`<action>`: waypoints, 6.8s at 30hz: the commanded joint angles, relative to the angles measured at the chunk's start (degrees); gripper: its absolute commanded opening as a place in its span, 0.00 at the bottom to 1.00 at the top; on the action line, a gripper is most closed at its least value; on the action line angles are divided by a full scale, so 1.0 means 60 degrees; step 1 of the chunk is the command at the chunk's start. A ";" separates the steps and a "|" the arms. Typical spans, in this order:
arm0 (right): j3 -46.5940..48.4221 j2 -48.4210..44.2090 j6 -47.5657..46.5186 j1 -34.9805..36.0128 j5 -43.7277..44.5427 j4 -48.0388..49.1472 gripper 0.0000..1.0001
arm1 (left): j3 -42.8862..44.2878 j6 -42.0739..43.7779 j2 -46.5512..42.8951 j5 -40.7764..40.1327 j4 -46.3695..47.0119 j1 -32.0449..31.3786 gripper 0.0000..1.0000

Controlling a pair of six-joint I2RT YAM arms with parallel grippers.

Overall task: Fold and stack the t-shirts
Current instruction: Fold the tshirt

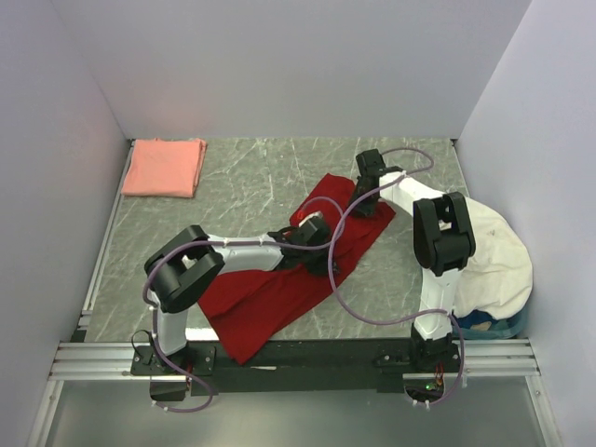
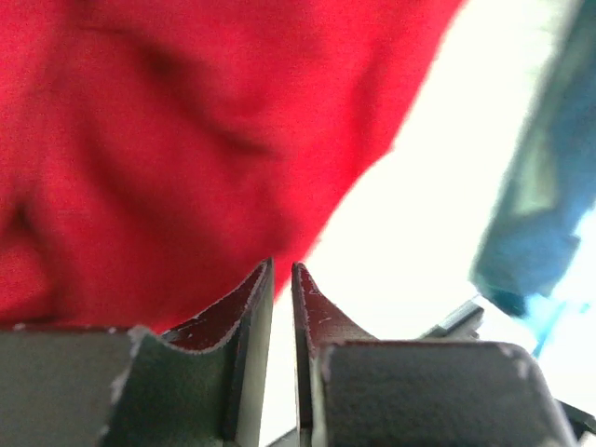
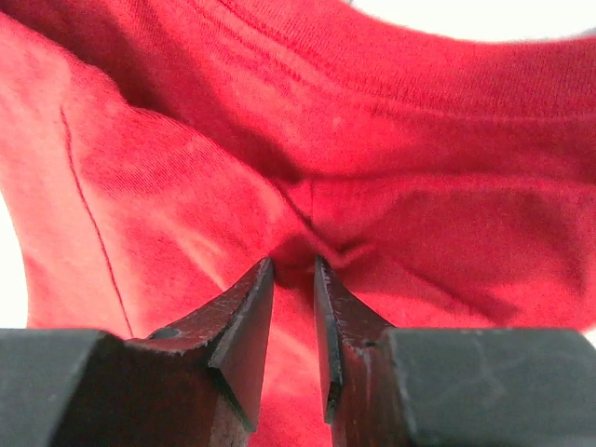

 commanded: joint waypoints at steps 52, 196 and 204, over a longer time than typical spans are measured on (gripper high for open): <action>0.7636 0.4500 -0.1759 0.0686 0.0554 -0.3093 0.35 | -0.2129 -0.0522 -0.2622 -0.0854 -0.1048 -0.0950 0.13; -0.8021 -1.0308 0.3616 0.8609 0.2369 -0.2565 0.45 | -0.5058 0.2276 -0.6063 -0.0252 -0.2862 -0.0904 0.41; -0.8093 -1.0776 0.3676 0.7966 0.2299 -0.2317 0.50 | -0.5452 0.1940 -0.6076 -0.0311 -0.2847 -0.0889 0.01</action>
